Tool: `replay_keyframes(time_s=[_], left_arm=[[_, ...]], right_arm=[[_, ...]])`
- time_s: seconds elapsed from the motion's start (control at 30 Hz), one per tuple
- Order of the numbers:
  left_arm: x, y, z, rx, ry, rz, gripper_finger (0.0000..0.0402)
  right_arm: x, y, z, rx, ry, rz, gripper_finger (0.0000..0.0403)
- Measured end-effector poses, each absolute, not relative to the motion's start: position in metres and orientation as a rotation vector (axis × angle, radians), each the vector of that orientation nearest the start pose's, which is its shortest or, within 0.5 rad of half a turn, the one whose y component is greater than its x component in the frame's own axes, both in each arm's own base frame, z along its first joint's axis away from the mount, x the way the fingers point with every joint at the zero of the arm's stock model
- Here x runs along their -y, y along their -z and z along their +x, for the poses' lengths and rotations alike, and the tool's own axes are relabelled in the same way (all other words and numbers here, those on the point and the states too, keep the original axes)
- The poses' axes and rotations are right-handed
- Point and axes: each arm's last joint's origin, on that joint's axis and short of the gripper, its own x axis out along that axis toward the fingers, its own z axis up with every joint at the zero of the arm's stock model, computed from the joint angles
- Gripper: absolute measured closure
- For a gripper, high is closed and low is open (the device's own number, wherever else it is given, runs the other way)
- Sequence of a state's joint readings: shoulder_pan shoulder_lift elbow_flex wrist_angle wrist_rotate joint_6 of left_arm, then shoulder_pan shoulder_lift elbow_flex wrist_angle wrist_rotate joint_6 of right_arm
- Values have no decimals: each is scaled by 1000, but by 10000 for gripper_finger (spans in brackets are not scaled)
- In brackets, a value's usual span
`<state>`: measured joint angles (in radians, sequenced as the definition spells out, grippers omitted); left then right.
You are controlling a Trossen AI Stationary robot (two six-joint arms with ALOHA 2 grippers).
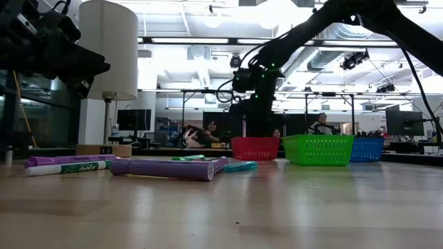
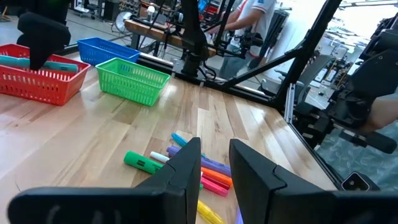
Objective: Pick & Place Markers
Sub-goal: Put the blue highlighter in the red bin, then put the green highlighter in the red bin
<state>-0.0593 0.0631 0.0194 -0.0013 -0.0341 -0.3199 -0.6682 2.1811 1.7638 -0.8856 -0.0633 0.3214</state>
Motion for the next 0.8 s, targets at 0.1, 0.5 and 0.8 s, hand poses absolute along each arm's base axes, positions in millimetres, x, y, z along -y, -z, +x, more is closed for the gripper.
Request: replay_keyframes(time_s=[0.1,0.5,0.8], left_arm=[[5,-165,100,-48,18,-318,318],[5,-165,100,-49,18,-318,318],[5,-165,100,-49,18,-318,318]], right_arm=[[275,-183,352,-1147,710,726,334],[275,-182,351,-1159,726,716,248],[271,-190,352,-1187,648,734,218]])
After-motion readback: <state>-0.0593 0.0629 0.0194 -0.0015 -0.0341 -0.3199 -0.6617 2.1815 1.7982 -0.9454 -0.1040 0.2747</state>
